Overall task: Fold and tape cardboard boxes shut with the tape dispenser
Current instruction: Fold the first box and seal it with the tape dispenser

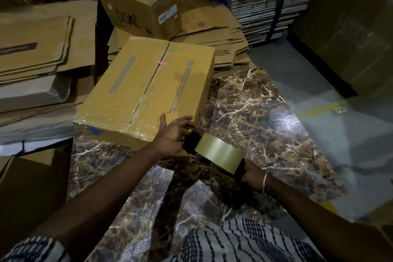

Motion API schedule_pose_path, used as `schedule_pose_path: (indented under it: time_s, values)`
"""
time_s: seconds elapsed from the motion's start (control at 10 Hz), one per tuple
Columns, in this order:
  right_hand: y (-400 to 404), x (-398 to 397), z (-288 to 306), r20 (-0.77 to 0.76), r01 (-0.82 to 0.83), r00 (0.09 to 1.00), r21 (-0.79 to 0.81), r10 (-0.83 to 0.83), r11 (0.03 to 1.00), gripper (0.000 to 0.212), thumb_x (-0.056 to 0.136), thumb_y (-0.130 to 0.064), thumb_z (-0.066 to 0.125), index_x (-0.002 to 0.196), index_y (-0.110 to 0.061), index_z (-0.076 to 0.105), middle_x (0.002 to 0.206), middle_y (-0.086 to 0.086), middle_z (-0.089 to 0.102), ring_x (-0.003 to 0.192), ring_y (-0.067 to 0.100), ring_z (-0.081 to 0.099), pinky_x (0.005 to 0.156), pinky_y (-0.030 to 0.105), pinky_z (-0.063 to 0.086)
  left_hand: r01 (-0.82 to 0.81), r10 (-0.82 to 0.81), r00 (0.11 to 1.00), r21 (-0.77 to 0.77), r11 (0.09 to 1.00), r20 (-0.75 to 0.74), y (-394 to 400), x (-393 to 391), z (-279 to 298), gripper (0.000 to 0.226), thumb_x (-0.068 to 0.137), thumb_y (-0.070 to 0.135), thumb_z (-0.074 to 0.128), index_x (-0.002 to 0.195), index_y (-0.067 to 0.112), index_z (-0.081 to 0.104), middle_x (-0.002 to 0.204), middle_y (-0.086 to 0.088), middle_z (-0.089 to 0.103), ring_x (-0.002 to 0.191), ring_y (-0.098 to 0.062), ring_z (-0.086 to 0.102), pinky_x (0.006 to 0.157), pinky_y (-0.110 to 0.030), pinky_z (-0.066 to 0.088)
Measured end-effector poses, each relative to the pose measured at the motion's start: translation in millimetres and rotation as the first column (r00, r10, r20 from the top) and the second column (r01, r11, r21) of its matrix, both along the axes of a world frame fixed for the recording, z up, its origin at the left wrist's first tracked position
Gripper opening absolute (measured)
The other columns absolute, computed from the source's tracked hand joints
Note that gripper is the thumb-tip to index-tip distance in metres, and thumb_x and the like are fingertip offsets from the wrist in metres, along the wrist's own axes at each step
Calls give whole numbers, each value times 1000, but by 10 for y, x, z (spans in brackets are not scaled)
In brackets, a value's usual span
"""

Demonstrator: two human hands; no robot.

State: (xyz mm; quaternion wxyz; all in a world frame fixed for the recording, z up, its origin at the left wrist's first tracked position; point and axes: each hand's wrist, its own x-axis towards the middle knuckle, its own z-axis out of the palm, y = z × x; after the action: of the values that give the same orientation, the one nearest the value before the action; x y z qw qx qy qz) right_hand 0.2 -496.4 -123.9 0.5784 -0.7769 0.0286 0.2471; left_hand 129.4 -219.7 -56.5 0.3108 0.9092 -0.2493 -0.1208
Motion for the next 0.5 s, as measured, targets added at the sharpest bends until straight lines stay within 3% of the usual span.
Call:
schedule_pose_path:
  time_s: [0.1, 0.2, 0.3, 0.4, 0.5]
  values:
    - [59, 36, 235, -120, -4, 993, -127, -11, 992, 53, 84, 14, 62, 134, -3, 55, 127, 16, 66, 120, 34, 62, 105, 49, 48, 27, -28, 999, 43, 999, 21, 1, -25, 28, 24, 77, 18, 83, 101, 20, 78, 123, 36, 45, 140, 6, 29, 113, -47, -27]
    - [68, 79, 234, -147, -35, 989, -217, 2, 975, 46, 88, 13, 59, 133, 5, 52, 129, 28, 60, 120, 42, 59, 101, 49, 49, 57, -58, 998, 45, 997, 32, 38, -2, 46, 23, 81, 8, 77, 101, 19, 78, 136, 22, 54, 144, -4, 30, 117, -51, -20]
    - [126, 59, 201, -83, 12, 996, -42, -16, 999, 53, 88, 20, 59, 134, -6, 52, 135, 22, 58, 115, 18, 66, 109, 44, 46, 59, -67, 996, 123, 991, 63, 25, -26, 118, 44, 81, -10, 64, 118, 13, 72, 149, 7, 48, 144, -11, 28, 118, -55, -10]
    - [138, 77, 210, 16, 39, 999, 4, -39, 999, 56, 87, 24, 57, 128, -14, 48, 130, 3, 56, 95, -16, 62, 104, 27, 49, 97, -97, 995, 43, 994, 4, 51, -13, 65, 18, 81, 6, 78, 93, 19, 79, 133, 17, 57, 139, -2, 33, 116, -59, -16]
    - [73, 123, 201, -34, 69, 997, 29, -68, 997, 48, 88, 22, 56, 127, -6, 55, 125, 12, 62, 100, 7, 69, 104, 37, 50, 86, -85, 996, 80, 993, -7, 63, 36, 5, 5, 79, 23, 83, 81, 21, 80, 130, 22, 57, 135, 8, 30, 114, -65, -17]
